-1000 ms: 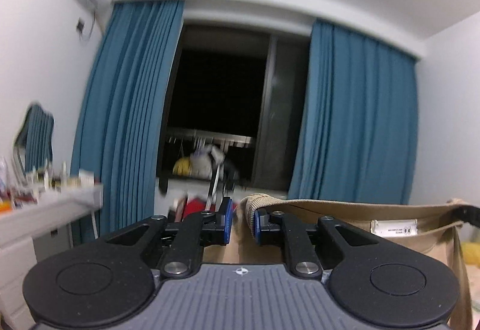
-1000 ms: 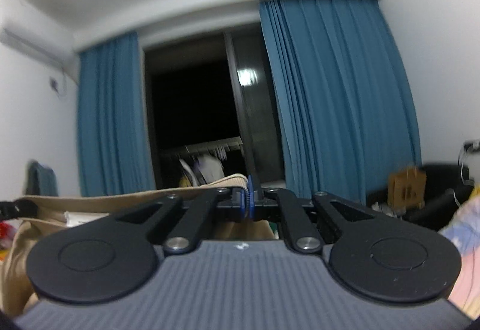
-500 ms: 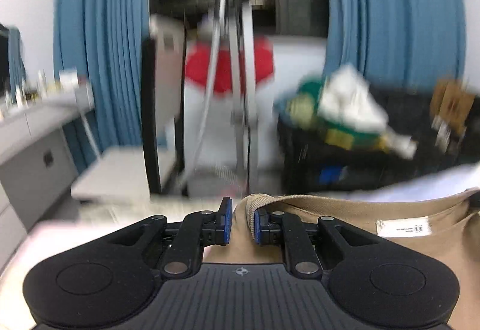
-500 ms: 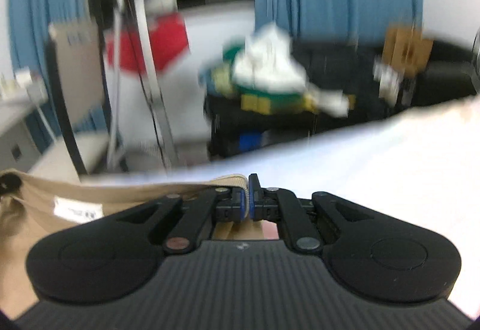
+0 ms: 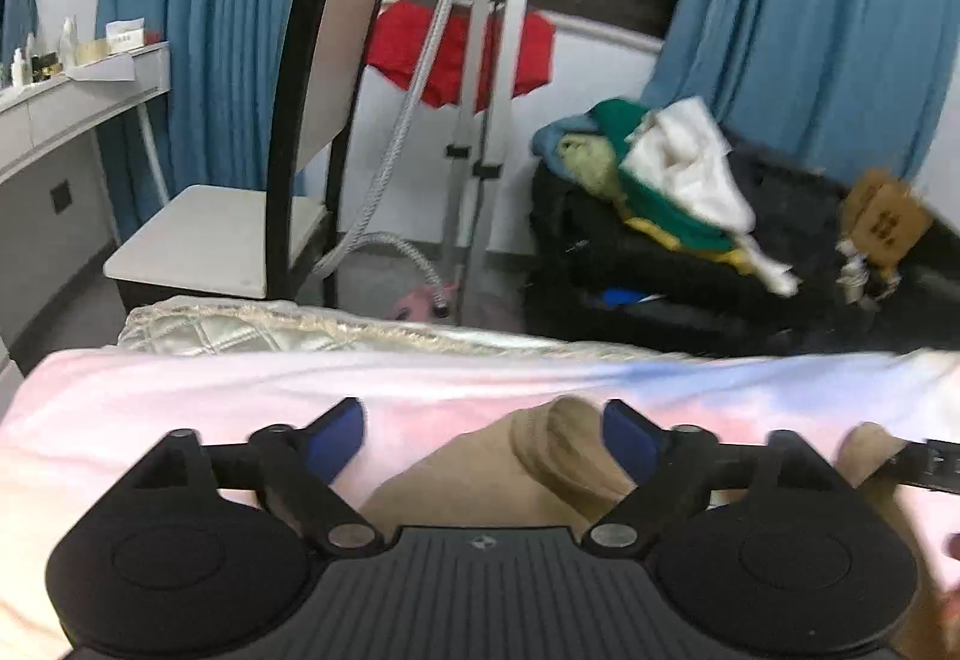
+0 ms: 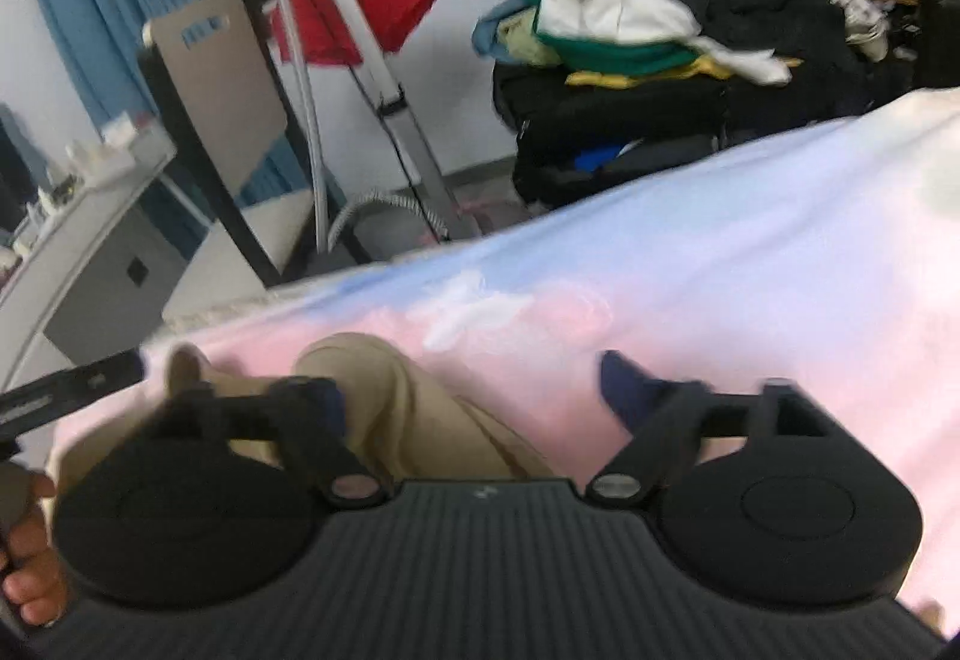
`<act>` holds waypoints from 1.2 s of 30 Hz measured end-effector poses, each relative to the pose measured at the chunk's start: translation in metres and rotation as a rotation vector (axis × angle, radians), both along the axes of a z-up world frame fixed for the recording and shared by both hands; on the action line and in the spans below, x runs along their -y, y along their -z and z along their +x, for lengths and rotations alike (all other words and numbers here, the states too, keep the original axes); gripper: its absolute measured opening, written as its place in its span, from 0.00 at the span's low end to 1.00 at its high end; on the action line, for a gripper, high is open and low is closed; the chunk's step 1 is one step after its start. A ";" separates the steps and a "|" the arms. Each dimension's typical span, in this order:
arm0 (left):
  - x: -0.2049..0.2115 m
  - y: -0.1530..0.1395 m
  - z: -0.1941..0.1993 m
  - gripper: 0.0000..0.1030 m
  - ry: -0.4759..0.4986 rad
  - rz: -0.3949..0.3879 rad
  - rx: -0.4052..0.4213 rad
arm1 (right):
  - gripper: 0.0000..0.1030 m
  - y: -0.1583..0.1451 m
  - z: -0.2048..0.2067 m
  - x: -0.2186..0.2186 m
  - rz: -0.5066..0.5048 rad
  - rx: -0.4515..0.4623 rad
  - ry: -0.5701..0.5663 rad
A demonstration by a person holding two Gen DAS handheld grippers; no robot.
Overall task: Fold clothes
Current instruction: 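Lay the shirt down on the bed and open both grippers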
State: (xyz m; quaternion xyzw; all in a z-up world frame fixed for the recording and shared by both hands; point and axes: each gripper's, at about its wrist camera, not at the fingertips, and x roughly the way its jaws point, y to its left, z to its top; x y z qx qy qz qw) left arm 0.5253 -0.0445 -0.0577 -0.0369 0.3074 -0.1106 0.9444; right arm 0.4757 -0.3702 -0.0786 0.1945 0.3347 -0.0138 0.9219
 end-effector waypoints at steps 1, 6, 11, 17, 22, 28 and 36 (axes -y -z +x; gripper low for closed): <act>-0.005 -0.013 -0.015 0.97 0.014 -0.004 0.020 | 0.83 -0.005 -0.007 -0.001 0.009 -0.005 -0.002; -0.032 -0.069 -0.106 0.99 0.058 0.022 0.126 | 0.83 -0.037 -0.058 -0.009 0.015 -0.011 -0.031; -0.077 -0.081 -0.215 0.99 0.000 -0.021 0.153 | 0.83 -0.046 -0.096 -0.018 0.003 -0.048 -0.037; -0.114 -0.048 -0.350 0.99 -0.034 -0.060 0.156 | 0.83 -0.055 -0.154 -0.026 0.133 0.012 -0.030; -0.134 -0.008 -0.387 0.98 -0.049 -0.143 0.084 | 0.83 -0.045 -0.240 -0.038 0.323 0.097 -0.008; -0.174 0.032 -0.352 0.90 -0.155 -0.349 0.005 | 0.68 -0.013 -0.349 -0.059 0.307 0.158 0.059; -0.215 0.073 -0.260 0.71 -0.378 -0.493 -0.024 | 0.54 0.015 -0.321 -0.052 0.179 0.228 0.121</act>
